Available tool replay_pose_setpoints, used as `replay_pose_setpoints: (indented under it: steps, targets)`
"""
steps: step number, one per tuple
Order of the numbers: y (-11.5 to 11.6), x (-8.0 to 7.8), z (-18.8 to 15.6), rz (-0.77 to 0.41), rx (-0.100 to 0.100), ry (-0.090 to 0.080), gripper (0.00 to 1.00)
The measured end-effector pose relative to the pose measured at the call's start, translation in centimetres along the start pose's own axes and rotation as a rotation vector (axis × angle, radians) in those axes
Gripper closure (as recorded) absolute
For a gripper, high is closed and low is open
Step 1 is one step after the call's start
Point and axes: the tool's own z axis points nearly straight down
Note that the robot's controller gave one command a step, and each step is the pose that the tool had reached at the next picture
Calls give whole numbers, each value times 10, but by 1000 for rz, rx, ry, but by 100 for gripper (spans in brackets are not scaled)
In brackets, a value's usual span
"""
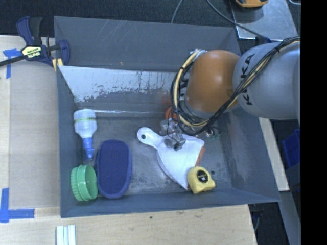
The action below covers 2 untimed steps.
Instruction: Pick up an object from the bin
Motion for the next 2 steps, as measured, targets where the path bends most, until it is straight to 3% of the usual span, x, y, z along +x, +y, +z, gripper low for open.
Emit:
replay_pose_setpoints:
  steps: [1,2]
  targets:
    - [-1,1,-51,31,2,-8,100]
    - [-14,-34,-114,50,7,-20,100]
